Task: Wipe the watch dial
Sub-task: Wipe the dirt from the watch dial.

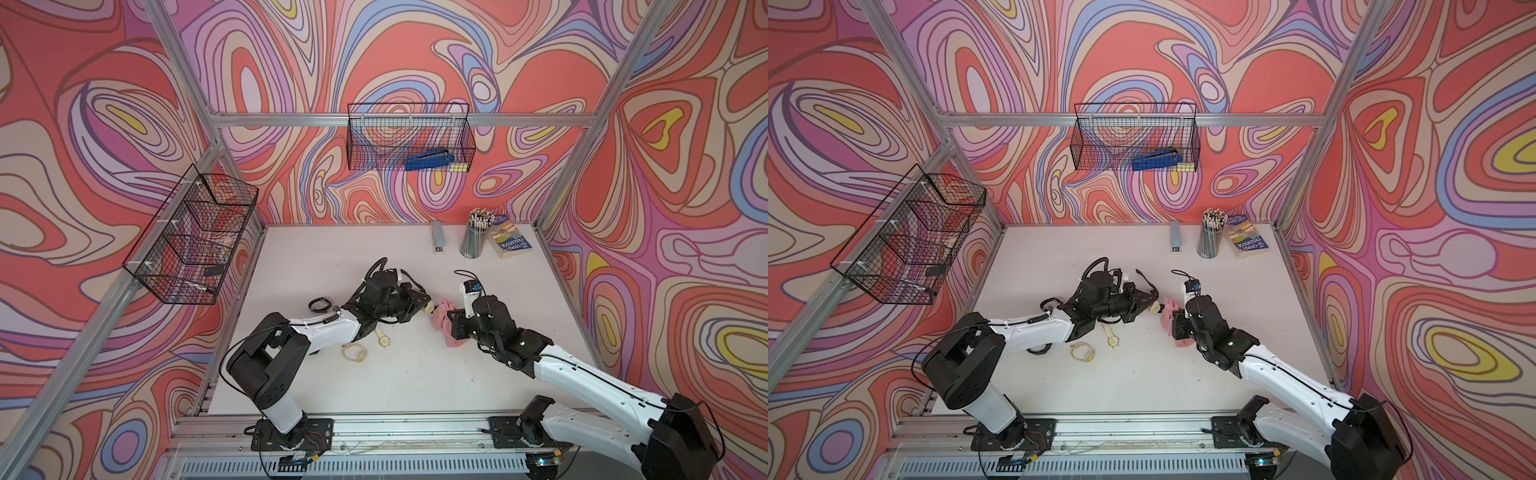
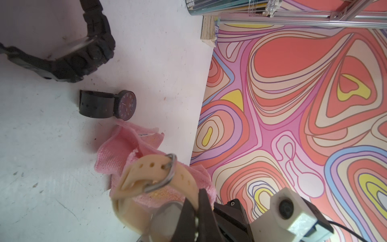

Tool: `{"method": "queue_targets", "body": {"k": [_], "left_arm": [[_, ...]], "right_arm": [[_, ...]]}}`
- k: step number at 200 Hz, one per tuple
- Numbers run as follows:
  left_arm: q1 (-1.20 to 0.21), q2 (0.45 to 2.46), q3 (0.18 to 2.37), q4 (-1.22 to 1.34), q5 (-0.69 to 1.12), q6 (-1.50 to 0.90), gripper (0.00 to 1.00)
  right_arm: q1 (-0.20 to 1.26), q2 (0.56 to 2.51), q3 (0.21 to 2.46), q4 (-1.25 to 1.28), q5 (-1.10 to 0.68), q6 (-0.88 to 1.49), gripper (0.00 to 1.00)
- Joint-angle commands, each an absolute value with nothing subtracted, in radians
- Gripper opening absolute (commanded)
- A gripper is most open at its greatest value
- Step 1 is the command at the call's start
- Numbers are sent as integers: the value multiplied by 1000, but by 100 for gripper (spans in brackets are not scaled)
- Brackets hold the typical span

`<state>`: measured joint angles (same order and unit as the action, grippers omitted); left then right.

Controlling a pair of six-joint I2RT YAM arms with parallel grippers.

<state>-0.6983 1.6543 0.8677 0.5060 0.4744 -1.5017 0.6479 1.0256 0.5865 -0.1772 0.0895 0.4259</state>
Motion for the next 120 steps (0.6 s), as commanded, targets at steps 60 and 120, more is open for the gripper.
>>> {"method": "queue_targets", "body": {"k": [60,120], "left_arm": [[-700,1638,866,575,453,-1589,0],[-715,1661,873,629,449,-1661,0]], "right_arm": [[687,1056,588,105,0,346,0],[692,1190,602,203,37,347,0]]}}
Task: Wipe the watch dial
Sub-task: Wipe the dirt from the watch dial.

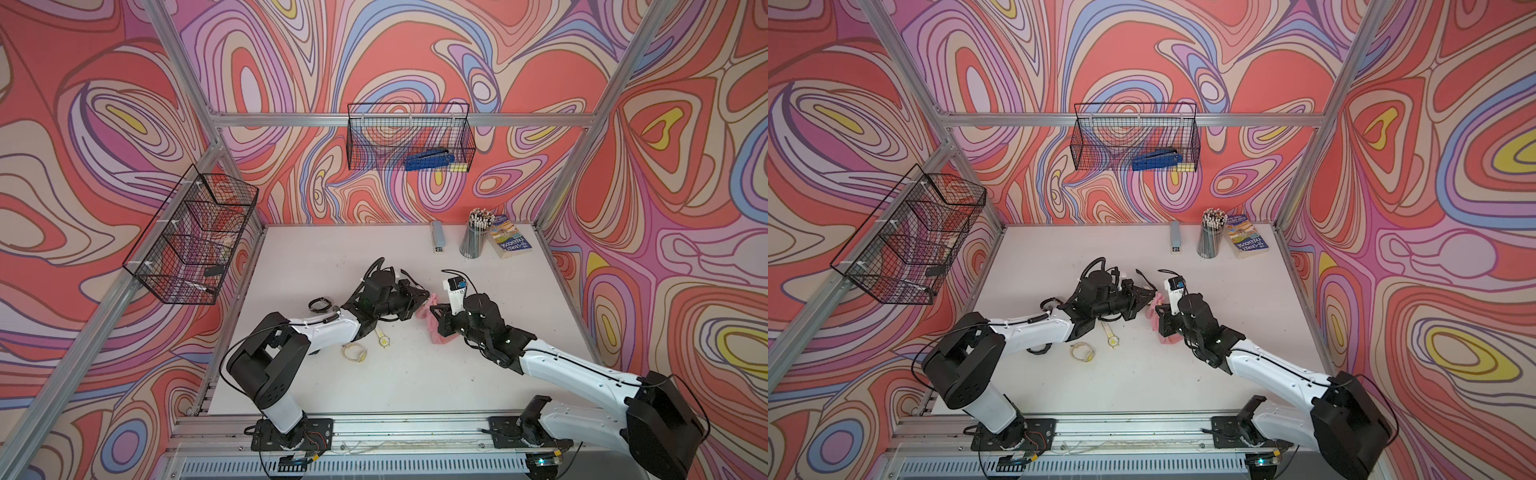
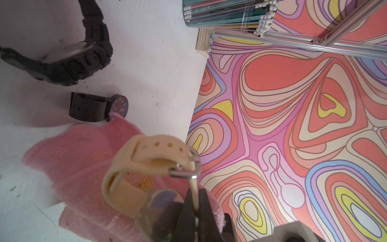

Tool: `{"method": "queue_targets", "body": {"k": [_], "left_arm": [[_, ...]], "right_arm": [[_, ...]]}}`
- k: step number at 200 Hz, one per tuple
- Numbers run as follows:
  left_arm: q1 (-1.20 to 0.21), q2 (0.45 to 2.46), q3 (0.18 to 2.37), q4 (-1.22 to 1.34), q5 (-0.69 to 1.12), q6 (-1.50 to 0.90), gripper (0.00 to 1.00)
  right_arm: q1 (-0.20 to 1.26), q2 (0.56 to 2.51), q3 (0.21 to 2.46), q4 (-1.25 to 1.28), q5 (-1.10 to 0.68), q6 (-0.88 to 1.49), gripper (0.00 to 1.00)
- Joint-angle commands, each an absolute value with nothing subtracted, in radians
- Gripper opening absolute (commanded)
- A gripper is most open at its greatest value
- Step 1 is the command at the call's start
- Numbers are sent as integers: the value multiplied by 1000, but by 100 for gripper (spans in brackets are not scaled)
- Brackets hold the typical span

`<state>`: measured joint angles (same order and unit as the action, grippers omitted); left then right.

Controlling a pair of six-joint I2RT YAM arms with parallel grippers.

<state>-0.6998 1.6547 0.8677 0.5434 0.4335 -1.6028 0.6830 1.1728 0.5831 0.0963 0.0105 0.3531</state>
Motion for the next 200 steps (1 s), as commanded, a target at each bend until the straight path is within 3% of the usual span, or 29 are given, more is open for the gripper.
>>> {"method": "queue_targets", "body": {"k": [1,160,200], "left_arm": [[-715,1661,873,630,449,-1663,0],[-724,1661,872,647,436,-1717,0],[-730,1678,837,700,437,-1753,0]], "right_arm": [[692,1190,601,205,39,347,0],[695,1206,580,391,87,390,0],[694,1147,572,389,199,390,0]]}}
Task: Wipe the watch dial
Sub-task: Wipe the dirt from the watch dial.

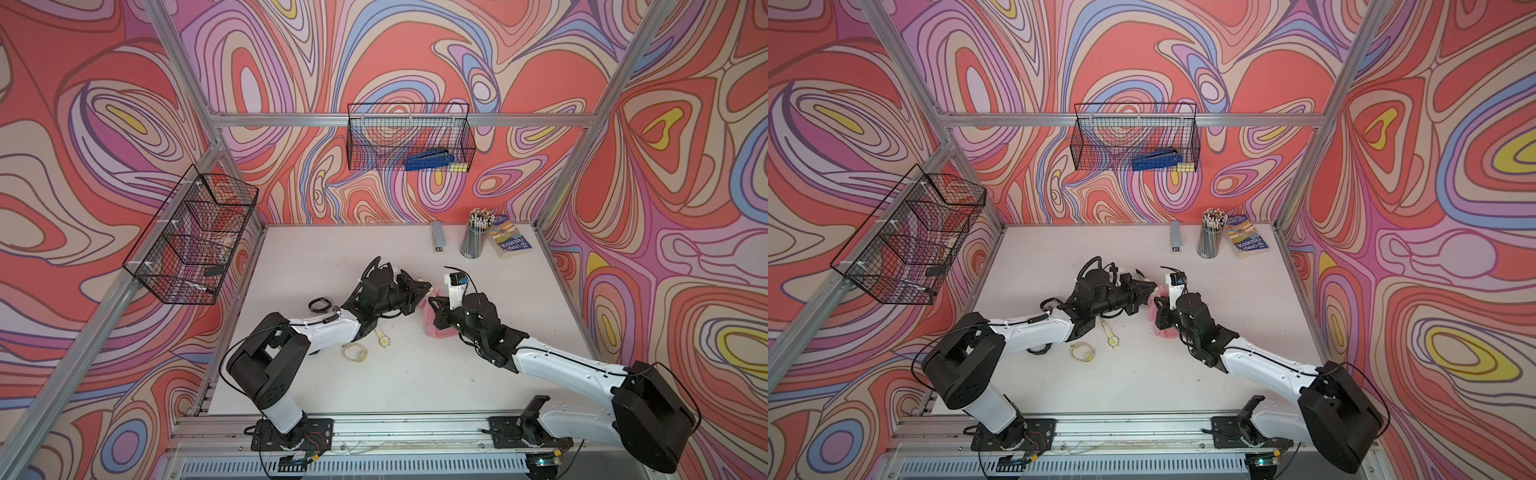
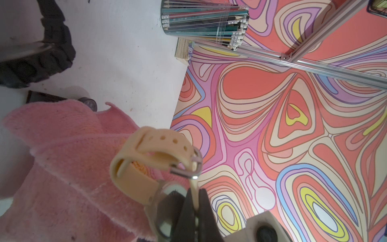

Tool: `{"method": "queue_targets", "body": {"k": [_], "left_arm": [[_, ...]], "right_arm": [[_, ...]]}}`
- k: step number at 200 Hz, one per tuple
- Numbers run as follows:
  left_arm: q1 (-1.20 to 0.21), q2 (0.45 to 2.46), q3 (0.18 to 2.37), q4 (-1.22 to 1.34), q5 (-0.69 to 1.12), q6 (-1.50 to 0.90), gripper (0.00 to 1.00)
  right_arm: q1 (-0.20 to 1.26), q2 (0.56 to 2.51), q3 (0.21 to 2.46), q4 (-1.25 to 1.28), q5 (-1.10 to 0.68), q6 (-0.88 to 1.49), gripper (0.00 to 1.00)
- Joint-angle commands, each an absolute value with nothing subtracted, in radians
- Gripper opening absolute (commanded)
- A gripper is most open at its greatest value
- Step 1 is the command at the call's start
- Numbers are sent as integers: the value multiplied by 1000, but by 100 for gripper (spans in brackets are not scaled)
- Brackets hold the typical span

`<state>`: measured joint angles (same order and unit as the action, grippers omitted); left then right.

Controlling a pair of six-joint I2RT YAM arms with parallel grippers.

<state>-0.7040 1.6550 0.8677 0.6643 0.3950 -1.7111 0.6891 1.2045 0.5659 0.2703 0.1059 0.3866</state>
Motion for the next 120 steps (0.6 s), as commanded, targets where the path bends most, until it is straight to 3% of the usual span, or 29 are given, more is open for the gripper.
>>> {"method": "queue_targets", "body": {"k": [1,33,120], "left_arm": [[-730,1678,836,701,438,-1753,0],[-736,1679,834,695,445,-1757,0],[-726,1713,851,755,459,-1799,0]], "right_arm": [[695,1146,573,387,202,390,0],[695,1180,629,287,306,406,0],[695,1175,633,162,338,447,0]]}}
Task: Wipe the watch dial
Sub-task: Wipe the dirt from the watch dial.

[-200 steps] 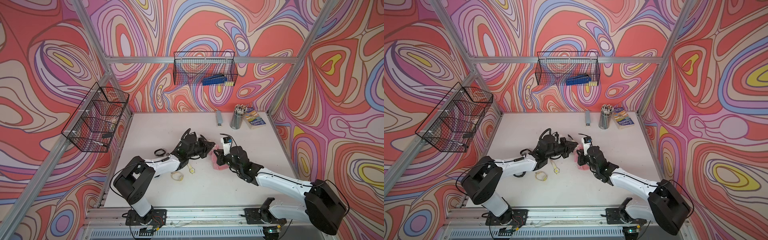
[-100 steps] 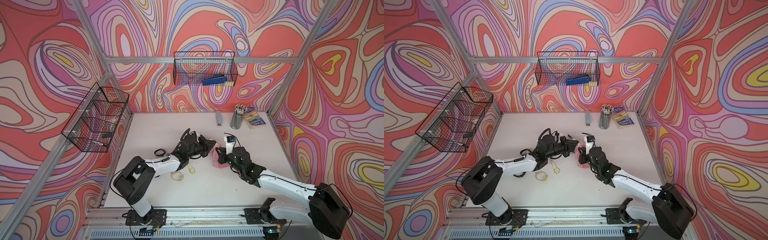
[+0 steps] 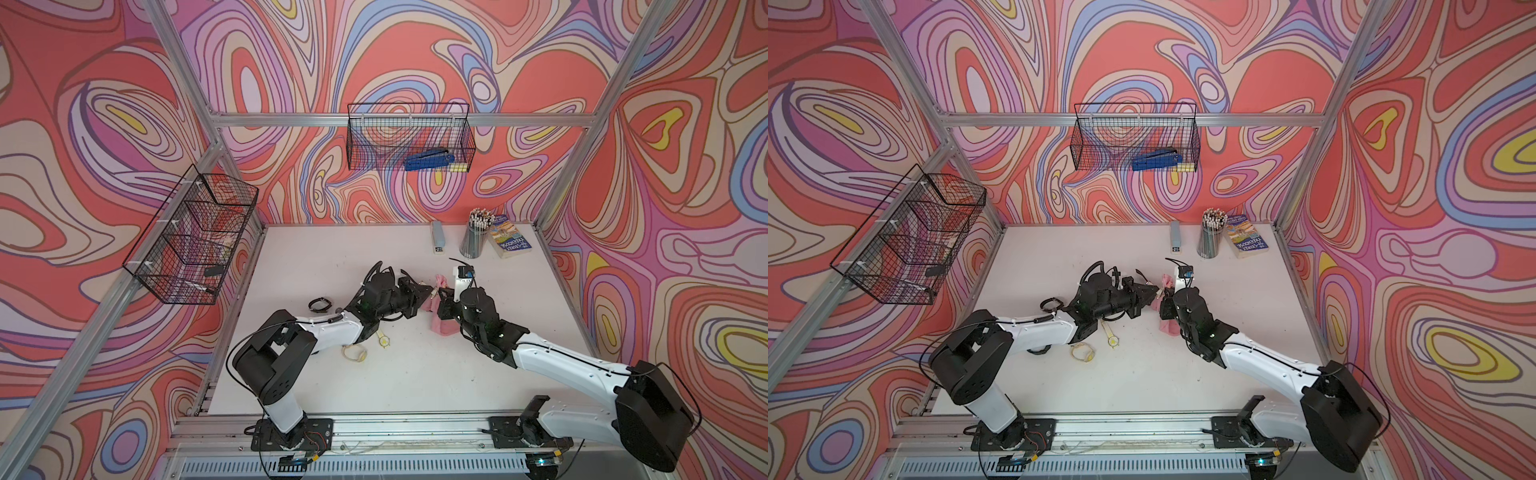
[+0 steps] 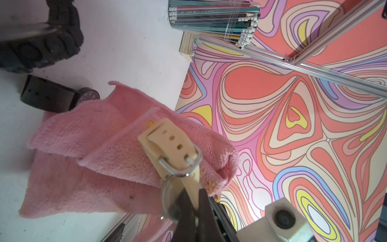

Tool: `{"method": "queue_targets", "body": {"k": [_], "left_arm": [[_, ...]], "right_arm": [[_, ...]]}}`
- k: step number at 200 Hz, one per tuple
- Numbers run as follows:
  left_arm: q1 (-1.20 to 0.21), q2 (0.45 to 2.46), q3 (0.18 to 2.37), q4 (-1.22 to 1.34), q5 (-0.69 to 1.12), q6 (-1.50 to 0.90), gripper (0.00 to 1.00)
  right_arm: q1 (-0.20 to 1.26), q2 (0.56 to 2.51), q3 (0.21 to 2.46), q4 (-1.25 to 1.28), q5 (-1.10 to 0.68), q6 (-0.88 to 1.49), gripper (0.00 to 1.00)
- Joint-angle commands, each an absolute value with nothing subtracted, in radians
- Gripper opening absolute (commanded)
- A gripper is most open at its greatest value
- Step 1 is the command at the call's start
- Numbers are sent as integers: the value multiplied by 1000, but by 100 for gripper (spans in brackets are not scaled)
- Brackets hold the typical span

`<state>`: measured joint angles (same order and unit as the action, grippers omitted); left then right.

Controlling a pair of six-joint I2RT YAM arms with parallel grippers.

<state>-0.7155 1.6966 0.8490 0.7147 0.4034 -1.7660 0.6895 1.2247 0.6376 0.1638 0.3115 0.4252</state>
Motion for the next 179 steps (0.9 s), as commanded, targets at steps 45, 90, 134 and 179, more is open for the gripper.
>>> {"method": "queue_targets", "body": {"k": [45,90,134,179], "left_arm": [[-723,1701,867,740,464,-1805,0],[-722,1709,870,749,466,-1814,0],[-725,1712,862,737,460,-1812,0],[-740,1727,865,743,450,-1817,0]], "right_arm": [[695,1029,485,111,270,453,0],[695,944,407,156,114,386,0],[698,984,465,233,24,327,0],[712,1116,546,291,0,311,0]]}}
